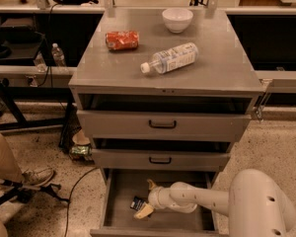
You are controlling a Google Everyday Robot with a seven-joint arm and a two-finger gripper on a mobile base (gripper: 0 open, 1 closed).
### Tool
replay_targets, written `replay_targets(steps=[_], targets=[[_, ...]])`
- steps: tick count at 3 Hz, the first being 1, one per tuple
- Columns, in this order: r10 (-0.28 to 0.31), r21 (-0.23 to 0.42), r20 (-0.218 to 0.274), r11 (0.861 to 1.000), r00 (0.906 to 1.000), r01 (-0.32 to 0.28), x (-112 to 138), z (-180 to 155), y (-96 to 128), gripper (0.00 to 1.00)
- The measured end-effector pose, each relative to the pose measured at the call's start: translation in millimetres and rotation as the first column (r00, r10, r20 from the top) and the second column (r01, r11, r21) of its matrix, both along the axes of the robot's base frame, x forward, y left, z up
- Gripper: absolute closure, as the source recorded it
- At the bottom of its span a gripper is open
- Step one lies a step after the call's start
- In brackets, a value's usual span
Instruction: Pick rxbar blueberry from bottom drawer and place on counter
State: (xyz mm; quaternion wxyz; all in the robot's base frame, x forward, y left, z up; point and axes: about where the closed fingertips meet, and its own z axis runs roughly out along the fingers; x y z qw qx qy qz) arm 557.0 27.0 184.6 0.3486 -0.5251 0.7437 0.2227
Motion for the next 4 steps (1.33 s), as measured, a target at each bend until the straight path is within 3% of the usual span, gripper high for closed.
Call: replay_targets(steps=[3, 4], targets=[[-0.007, -0.036, -0.015, 0.999, 0.9999, 0.007, 0.5, -42.4, 7.1, 0.0], [-0.006, -0.05, -0.042, 0.999, 0.9991, 0.004, -4.8, -59.5, 7.5, 0.0]])
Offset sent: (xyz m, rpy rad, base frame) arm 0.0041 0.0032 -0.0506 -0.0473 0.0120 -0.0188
